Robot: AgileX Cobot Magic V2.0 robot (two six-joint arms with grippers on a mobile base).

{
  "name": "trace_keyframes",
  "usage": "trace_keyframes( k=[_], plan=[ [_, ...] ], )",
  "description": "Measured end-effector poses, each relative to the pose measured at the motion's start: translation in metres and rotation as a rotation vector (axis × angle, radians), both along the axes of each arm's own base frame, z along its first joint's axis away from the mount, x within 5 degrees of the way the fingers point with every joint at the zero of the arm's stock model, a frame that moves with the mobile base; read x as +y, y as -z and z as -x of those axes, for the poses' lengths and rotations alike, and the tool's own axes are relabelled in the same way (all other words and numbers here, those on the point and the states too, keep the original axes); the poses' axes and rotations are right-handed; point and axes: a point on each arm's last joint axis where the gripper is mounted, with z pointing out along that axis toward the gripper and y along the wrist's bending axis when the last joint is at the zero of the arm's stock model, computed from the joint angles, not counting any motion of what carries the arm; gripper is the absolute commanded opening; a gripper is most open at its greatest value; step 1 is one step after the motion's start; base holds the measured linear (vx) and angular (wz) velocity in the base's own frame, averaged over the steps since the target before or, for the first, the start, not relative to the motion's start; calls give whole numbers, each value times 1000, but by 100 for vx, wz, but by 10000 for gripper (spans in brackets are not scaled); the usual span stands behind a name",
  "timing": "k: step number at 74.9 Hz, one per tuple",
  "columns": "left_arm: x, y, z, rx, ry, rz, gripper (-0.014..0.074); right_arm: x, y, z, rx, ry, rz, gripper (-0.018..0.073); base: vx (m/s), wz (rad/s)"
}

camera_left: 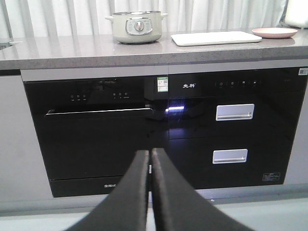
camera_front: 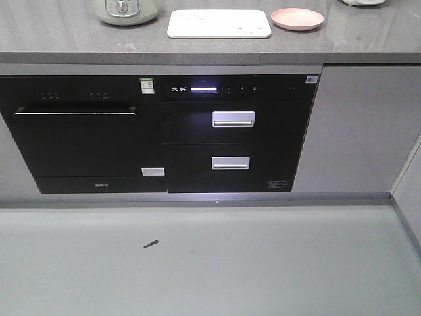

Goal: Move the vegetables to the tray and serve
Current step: 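Drive the base toward the countertop with both grippers closed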

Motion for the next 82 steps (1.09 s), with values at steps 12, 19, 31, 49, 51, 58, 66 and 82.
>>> trace_keyframes(
  k=[12,19,31,49,51,58,66,82],
  plan=[
    [0,0,0,0,0,0,-6,0,0,0,0,0,0,-3,11,-3],
    [0,0,0,0,0,0,-6,0,0,0,0,0,0,-3,10,-3],
    [0,0,0,0,0,0,-6,0,0,0,0,0,0,-3,9,-2],
    [0,0,0,0,0,0,-6,0,0,0,0,0,0,-3,8,-1],
    [0,0,0,0,0,0,-6,0,0,0,0,0,0,-3,8,-2],
    [0,0,0,0,0,0,-6,0,0,0,0,0,0,-3,8,-2],
    [0,0,0,0,0,0,-6,0,0,0,0,0,0,-3,8,-3],
    [0,0,0,0,0,0,-6,0,0,0,0,0,0,-3,8,-4]
  ],
)
